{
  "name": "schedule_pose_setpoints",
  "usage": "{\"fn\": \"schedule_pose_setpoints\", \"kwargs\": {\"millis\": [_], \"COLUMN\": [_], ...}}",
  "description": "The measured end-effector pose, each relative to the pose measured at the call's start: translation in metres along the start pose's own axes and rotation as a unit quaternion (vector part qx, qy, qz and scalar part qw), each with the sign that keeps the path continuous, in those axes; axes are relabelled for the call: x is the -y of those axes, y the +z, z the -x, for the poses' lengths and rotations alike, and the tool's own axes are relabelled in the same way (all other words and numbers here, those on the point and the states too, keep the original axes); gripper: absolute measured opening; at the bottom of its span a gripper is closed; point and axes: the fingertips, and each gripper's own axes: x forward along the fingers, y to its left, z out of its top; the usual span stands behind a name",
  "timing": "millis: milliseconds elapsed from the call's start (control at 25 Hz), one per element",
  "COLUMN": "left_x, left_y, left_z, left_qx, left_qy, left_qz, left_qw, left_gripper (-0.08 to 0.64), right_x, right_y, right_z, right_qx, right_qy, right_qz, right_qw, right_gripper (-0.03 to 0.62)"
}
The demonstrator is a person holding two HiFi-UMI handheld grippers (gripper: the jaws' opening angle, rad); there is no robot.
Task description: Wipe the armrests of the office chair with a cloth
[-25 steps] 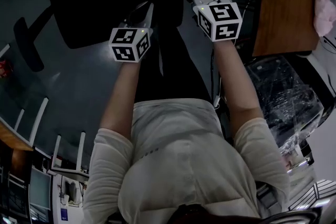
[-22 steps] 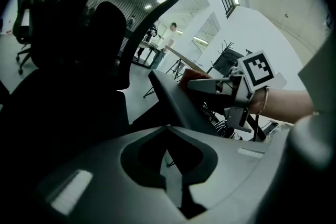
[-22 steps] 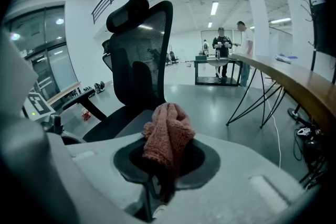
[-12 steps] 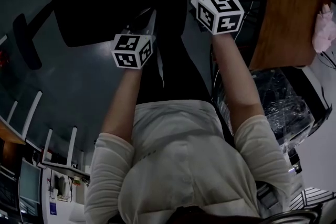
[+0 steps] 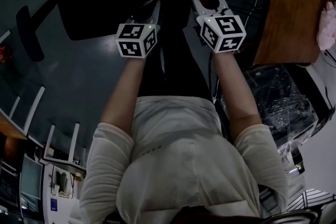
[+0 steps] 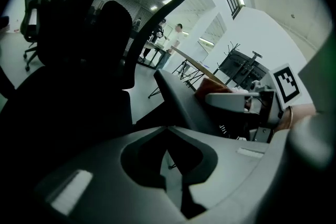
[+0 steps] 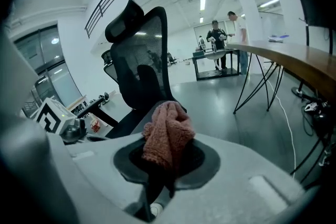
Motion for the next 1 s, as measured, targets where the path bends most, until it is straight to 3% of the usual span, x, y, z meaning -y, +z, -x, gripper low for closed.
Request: {"fn": "schedule_pose_setpoints", "kwargs": {"millis": [320,1000], "left_x": [0.001,0.029], "left_y": [-0.003,-0.029], "left_z": [0.001,0.033], "left_qx": [-0.021,-0.043], "left_qy": [-0.005,-0.072], "left_qz": [-0.003,-0.016], "left_qw": [0.9998,0.9963], "left_gripper": [0.003,0.012], "right_x": [-0.016,-0.072], "right_y": [-0.044,-0.121], "right_z": [0.032,0.073], "right_qx": [-0.024,-0.042], "right_qy": [-0.003,-0.030], "right_qz": [-0.025,-0.086], "right_qw": [0.999,0.995], "right_gripper": [0.049,0.049]}}
